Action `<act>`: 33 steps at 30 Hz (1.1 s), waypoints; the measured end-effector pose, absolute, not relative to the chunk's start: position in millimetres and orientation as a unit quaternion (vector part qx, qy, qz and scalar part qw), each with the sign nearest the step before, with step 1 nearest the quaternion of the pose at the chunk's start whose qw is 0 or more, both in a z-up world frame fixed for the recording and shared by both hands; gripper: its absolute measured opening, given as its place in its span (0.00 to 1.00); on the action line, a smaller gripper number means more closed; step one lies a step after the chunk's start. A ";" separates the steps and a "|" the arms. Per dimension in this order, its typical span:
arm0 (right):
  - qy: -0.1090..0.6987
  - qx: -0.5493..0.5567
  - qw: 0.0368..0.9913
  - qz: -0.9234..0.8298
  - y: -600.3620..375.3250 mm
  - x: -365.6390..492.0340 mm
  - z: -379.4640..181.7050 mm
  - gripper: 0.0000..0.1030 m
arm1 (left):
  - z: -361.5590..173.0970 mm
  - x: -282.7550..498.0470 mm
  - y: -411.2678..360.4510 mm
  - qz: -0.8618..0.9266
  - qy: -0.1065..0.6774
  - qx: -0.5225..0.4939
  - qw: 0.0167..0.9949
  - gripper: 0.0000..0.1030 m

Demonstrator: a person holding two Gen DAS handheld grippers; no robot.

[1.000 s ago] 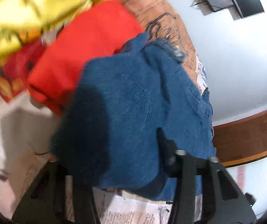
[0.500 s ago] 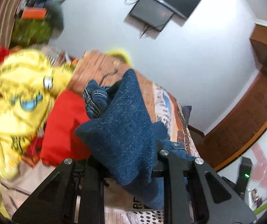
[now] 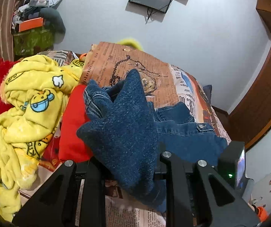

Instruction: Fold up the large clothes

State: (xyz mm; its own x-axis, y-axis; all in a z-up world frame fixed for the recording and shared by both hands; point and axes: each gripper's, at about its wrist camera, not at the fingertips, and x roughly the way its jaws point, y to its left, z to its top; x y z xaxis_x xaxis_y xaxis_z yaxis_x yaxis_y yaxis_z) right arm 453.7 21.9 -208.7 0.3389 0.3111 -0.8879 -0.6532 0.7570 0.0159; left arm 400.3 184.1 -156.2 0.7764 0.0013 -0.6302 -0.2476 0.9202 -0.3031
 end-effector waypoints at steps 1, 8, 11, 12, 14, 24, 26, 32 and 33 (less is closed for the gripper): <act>0.492 -0.167 0.795 0.312 16.0 453.7 -204.8 0.96 | -154.0 402.3 182.7 0.065 0.328 -0.190 0.923 0.20; 0.471 -0.106 0.832 0.275 -71.1 451.2 -175.2 0.96 | -128.9 432.4 130.2 0.032 0.325 -0.153 0.933 0.20; 0.465 -0.089 0.851 0.225 -119.5 451.9 -166.1 0.96 | -118.5 456.8 81.8 -0.010 0.325 -0.139 0.935 0.20; 0.463 -0.078 0.859 0.204 -142.2 451.9 -163.1 0.96 | -116.3 462.5 68.9 -0.022 0.325 -0.136 0.936 0.20; 0.463 -0.052 0.867 0.177 -176.2 452.5 -158.7 0.96 | -113.8 474.5 29.8 -0.057 0.326 -0.119 0.936 0.20; 0.481 0.053 0.871 0.087 -283.7 443.5 -164.0 0.96 | -223.7 480.3 -104.3 -0.178 0.451 0.057 0.873 0.20; 0.481 0.056 0.871 0.085 -287.8 442.3 -164.5 0.96 | -225.1 470.1 -102.7 -0.188 0.446 0.064 0.873 0.20; 0.472 0.063 0.874 0.093 -290.5 429.7 -160.1 0.96 | -215.1 457.6 -91.2 -0.209 0.459 0.032 0.863 0.20; 0.469 0.061 0.876 0.096 -289.1 428.3 -158.1 0.96 | -214.2 455.1 -90.6 -0.209 0.458 0.028 0.863 0.20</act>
State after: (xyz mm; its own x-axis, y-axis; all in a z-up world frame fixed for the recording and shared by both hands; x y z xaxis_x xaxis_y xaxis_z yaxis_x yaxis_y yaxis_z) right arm 428.3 -289.1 -158.1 0.5415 0.2255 -0.8099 -0.1104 0.9741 0.1975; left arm 455.1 -90.6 -214.2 0.4927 -0.3351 -0.8031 0.3872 0.9109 -0.1425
